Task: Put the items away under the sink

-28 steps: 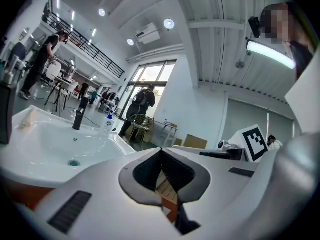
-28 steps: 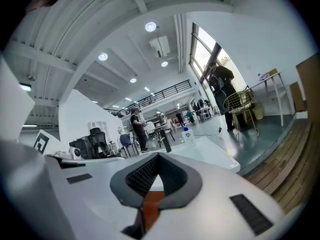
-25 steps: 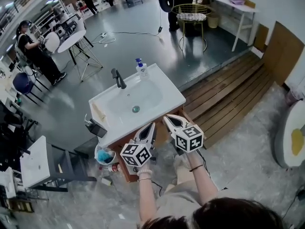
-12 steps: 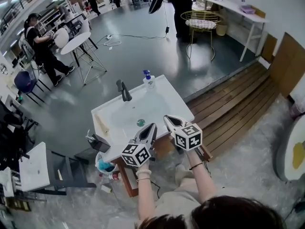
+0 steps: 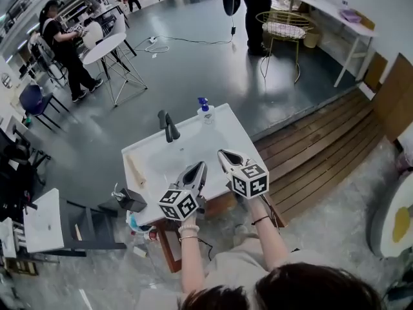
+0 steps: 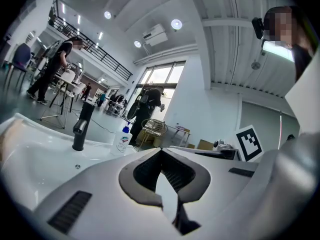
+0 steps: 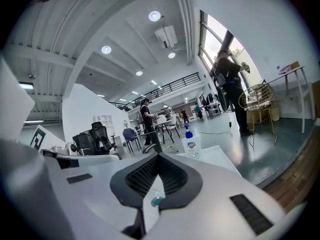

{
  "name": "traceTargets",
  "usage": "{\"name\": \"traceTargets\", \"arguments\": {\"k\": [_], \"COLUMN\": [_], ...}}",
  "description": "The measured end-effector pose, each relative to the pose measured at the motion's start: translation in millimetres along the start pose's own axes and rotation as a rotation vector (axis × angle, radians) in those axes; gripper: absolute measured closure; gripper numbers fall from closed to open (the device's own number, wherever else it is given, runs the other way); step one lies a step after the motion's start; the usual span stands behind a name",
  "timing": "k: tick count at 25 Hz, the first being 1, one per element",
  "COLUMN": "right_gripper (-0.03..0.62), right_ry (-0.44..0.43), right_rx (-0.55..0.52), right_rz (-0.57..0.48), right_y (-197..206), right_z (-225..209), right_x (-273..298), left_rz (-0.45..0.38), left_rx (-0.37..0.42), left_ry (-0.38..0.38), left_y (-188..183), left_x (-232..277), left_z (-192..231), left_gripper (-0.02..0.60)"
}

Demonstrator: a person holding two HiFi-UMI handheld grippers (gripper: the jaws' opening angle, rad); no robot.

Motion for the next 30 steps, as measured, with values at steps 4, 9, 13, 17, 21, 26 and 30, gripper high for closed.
{"name": "traceTargets", "arguments": {"k": [4,9,13,17,21,26,30], "right_gripper": [0.577,0.577,0.577,0.577,0.577,0.577,0.577], "right_ry": [-0.004,-0.001,0.021,0.047,0.081,0.123,0.151], "right_rx": [-0.012,0.000,0.018,0.016,0.010,0.017,0.009], "right_rz": [-0.003,0.009,0.008,0.020,0.020,0.024,0.028], "right_y": [-6.1,-7.1,-9.4,-12.0,-17.6,-20.6,-23.4], "right_z": [-6.0,-11.4,-21.4,-24.2,-27.9,-32.3,-31.7], "right_x": [9.1,19.5,31.4,47.1,62.7,84.2,98.5], "left_rz": [-0.002,0.015,0.032,0.056,0.067,0.091,0.112], "left_rx": [0.000,-0.013,-0.025,-0.029,-0.030,-0.030,-0.022], "left_ry": [-0.014,-0.025,-0.011,0.016,0.041,0.069,0.098], "left_y": [-3.8,-6.6,-7.2,-10.9,-16.2,-20.2,-22.9], "left_x": [7.7,14.2,26.5,37.6,47.1,54.6,60.0], "left_z": [5.5,15.8,28.5,43.7,59.7,81.5,95.4], "left_gripper": [0.578,0.578,0.578,0.578,0.578,0.578,0.578]}}
Point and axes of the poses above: the fingertips, and each gripper's own axes: x forward along the fingers, z to its left, y out of its underside, the point moved 8 cm from there along -x, backward along the fingers, and after that the axes turned 9 degrees about z, right-handed, at the moved point
